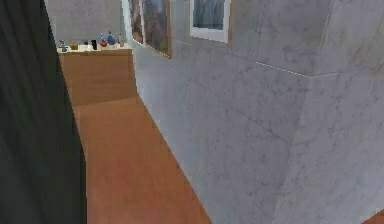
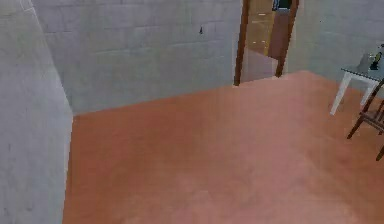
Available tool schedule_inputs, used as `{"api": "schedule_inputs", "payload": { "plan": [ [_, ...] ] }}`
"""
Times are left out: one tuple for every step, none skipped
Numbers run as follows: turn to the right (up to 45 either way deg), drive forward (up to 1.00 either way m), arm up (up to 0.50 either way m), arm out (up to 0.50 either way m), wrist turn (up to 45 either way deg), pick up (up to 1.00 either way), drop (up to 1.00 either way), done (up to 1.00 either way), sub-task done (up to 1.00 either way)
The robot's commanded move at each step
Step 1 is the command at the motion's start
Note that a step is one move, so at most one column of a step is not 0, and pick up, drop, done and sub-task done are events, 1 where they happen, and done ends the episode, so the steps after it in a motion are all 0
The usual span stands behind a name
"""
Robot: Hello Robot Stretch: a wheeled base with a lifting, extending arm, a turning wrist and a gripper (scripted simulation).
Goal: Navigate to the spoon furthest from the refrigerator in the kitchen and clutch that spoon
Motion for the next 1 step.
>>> {"api": "schedule_inputs", "payload": {
  "plan": [
    [-21.0,0.0,0.0,0.0,0.0,0.0,0.0,0.0,0.0]
  ]
}}
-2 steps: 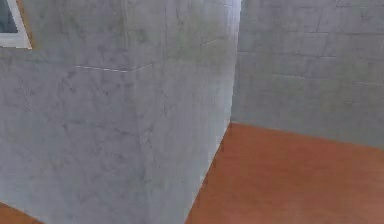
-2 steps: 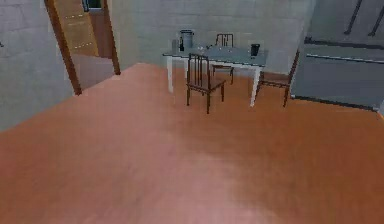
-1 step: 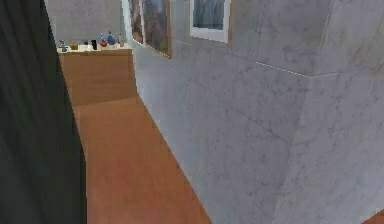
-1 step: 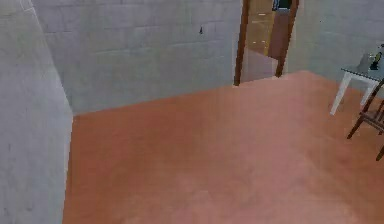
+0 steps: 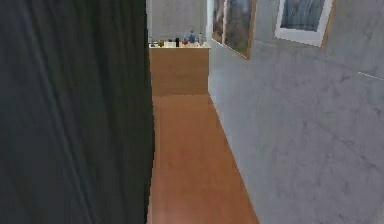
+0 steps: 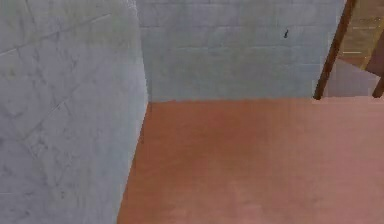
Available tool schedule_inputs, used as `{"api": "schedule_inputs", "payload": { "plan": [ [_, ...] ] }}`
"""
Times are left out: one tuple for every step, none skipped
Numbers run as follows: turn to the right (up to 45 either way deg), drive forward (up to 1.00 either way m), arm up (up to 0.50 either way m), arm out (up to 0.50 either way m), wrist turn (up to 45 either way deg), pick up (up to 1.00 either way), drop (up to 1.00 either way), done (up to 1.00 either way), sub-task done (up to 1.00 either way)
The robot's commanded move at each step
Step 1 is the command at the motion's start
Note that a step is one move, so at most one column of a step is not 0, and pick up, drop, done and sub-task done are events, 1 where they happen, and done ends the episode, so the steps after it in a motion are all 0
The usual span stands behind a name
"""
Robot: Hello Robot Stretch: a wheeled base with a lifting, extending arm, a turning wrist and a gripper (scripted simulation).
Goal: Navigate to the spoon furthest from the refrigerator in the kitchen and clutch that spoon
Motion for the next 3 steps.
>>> {"api": "schedule_inputs", "payload": {
  "plan": [
    [0.0,1.0,0.0,0.0,0.0,0.0,0.0,0.0,0.0],
    [0.0,1.0,0.0,0.0,0.0,0.0,0.0,0.0,0.0],
    [0.0,1.0,0.0,0.0,0.0,0.0,0.0,0.0,0.0]
  ]
}}
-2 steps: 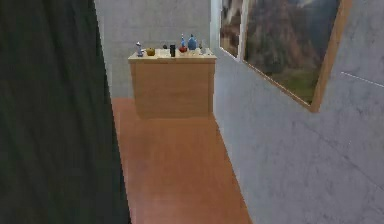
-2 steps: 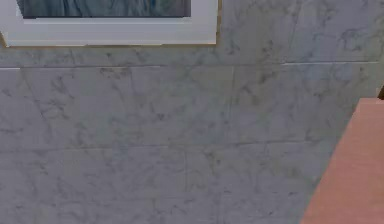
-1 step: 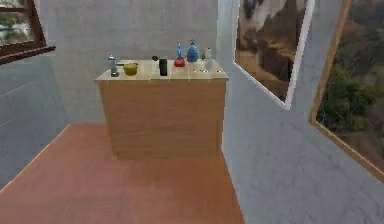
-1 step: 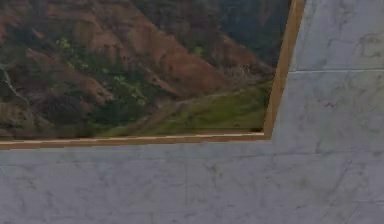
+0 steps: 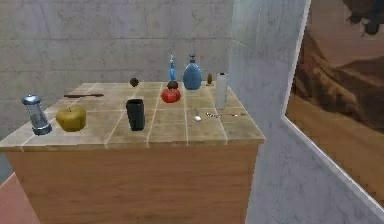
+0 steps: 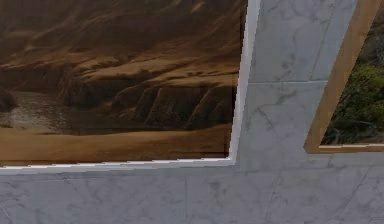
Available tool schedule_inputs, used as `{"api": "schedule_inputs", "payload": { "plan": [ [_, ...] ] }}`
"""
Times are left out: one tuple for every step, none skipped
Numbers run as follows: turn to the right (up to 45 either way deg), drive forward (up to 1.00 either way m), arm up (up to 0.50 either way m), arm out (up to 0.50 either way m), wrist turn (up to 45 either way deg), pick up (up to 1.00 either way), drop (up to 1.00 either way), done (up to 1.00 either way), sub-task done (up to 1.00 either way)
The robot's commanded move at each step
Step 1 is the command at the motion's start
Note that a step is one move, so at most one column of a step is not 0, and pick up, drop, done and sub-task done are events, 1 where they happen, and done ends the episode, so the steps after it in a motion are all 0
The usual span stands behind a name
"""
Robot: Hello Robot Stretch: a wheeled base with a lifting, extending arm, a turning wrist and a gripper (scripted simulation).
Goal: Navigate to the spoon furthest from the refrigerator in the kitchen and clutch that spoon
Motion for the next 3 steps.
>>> {"api": "schedule_inputs", "payload": {
  "plan": [
    [-9.0,0.0,0.0,0.0,0.0,0.0,0.0,0.0,0.0],
    [0.0,0.1,0.0,0.0,0.0,0.0,0.0,0.0,0.0],
    [-45.0,0.0,0.0,0.0,0.0,0.0,0.0,0.0,0.0]
  ]
}}
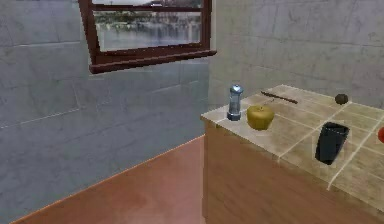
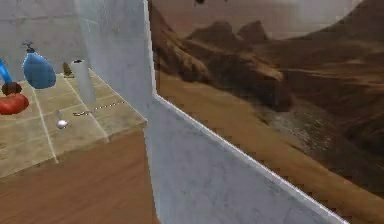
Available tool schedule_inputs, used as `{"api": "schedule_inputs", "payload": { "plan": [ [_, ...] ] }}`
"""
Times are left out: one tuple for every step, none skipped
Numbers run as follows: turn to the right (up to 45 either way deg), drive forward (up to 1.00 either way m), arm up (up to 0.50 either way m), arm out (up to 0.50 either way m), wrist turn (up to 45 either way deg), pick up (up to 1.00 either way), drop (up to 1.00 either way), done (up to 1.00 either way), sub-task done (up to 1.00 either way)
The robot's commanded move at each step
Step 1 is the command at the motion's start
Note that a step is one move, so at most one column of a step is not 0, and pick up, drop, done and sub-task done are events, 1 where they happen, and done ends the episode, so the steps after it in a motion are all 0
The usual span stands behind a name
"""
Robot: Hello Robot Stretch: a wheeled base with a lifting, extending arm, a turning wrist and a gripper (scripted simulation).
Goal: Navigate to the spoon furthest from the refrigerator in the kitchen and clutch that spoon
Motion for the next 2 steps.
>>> {"api": "schedule_inputs", "payload": {
  "plan": [
    [-30.0,0.0,0.0,0.0,0.0,0.0,0.0,0.0,0.0],
    [-3.0,0.0,0.0,0.0,0.0,0.0,0.0,0.0,0.0]
  ]
}}
